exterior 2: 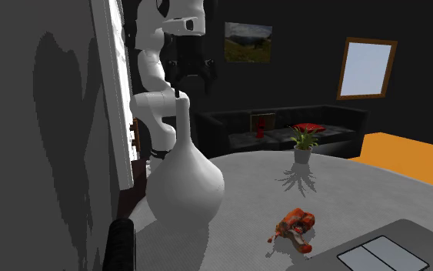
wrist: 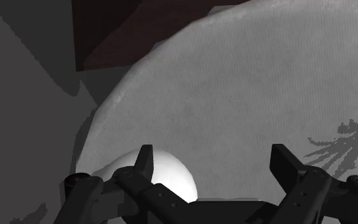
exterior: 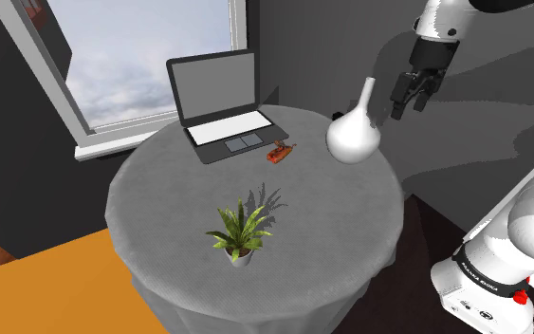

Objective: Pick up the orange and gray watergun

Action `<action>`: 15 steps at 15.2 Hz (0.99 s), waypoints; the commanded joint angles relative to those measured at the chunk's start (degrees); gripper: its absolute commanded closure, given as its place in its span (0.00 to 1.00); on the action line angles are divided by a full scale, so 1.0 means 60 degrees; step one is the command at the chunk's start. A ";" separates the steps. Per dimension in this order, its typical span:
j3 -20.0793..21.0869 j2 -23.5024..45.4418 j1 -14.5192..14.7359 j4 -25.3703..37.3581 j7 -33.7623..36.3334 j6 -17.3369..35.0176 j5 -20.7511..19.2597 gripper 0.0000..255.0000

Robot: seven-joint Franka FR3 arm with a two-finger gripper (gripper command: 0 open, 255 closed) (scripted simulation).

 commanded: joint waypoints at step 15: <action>0.0565 0.4925 0.0085 0.1569 0.0638 0.3431 0.0070 0.00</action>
